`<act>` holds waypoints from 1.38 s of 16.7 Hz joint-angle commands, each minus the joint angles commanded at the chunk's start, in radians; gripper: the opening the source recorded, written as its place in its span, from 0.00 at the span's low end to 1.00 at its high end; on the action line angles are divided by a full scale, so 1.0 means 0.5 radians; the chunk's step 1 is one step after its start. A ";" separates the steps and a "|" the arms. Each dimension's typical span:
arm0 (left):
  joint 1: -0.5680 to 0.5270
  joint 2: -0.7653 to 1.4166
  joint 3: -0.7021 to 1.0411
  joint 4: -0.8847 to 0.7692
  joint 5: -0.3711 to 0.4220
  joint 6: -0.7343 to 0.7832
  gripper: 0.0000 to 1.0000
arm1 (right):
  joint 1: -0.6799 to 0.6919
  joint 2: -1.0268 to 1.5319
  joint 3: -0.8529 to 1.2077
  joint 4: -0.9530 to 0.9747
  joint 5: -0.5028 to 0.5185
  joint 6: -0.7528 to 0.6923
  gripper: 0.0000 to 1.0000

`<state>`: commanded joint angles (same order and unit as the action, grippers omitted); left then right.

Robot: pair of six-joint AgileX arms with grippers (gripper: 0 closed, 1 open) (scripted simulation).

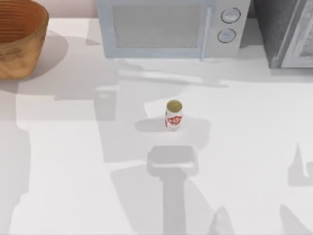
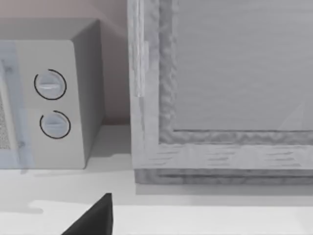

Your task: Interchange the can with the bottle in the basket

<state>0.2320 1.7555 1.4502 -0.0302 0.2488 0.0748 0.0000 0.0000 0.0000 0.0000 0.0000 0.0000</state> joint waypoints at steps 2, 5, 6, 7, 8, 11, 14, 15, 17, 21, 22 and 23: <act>0.000 0.000 0.000 0.000 0.000 0.000 0.00 | 0.000 0.000 0.000 0.000 0.000 0.000 1.00; 0.002 0.028 0.013 0.031 -0.008 -0.008 0.00 | 0.000 0.000 0.000 0.000 0.000 0.000 1.00; -0.009 0.078 0.035 0.059 -0.011 -0.014 0.00 | 0.000 0.000 0.000 0.000 0.000 0.000 1.00; -0.022 0.147 0.061 0.092 -0.016 -0.018 0.00 | 0.000 0.000 0.000 0.000 0.000 0.000 1.00; -0.035 0.222 0.088 0.131 -0.025 -0.019 0.00 | 0.000 0.000 0.000 0.000 0.000 0.000 1.00; -0.066 0.379 0.148 0.234 -0.057 -0.023 0.00 | 0.000 0.000 0.000 0.000 0.000 0.000 1.00; -0.069 0.391 0.155 0.242 -0.059 -0.023 0.00 | 0.000 0.000 0.000 0.000 0.000 0.000 1.00; -0.069 0.391 0.155 0.242 -0.059 -0.023 0.00 | 0.000 0.000 0.000 0.000 0.000 0.000 1.00; -0.069 0.391 0.155 0.242 -0.059 -0.023 0.15 | 0.000 0.000 0.000 0.000 0.000 0.000 1.00; -0.069 0.391 0.155 0.242 -0.059 -0.023 0.45 | 0.000 0.000 0.000 0.000 0.000 0.000 1.00; -0.069 0.391 0.155 0.242 -0.059 -0.023 0.53 | 0.000 0.000 0.000 0.000 0.000 0.000 1.00; -0.069 0.391 0.155 0.242 -0.059 -0.023 0.60 | 0.000 0.000 0.000 0.000 0.000 0.000 1.00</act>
<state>0.1975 1.9510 1.5275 0.0910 0.2193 0.0634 0.0000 0.0000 0.0000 0.0000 0.0000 0.0000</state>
